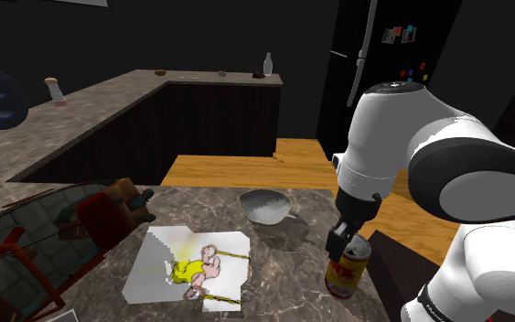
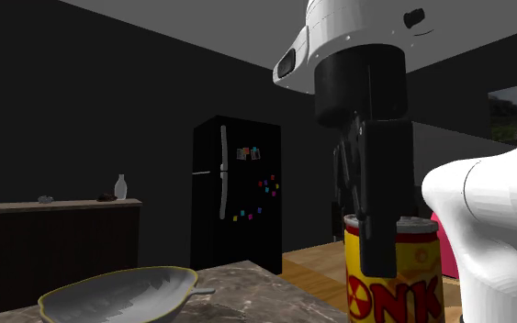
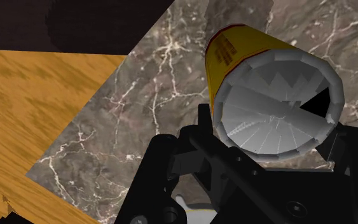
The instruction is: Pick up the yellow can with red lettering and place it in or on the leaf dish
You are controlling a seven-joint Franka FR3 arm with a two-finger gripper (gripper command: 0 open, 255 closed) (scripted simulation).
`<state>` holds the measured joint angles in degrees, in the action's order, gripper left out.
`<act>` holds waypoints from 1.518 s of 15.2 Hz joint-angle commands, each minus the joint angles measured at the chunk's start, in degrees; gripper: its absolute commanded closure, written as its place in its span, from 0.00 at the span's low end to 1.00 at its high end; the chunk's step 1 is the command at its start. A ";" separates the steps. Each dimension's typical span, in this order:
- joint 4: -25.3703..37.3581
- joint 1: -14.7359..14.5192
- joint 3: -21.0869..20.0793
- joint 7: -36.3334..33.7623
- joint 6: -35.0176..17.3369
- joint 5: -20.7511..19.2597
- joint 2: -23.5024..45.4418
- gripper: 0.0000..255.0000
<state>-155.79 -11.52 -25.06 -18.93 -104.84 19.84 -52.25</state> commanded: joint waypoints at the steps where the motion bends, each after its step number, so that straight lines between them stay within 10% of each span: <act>1: -0.03 0.00 -0.01 0.00 0.01 0.00 0.01 1.00; 23: 10.38 1.36 3.23 -0.42 10.45 -3.12 -0.07 1.00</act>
<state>-146.30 -10.30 -22.18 -19.41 -95.24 17.02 -52.38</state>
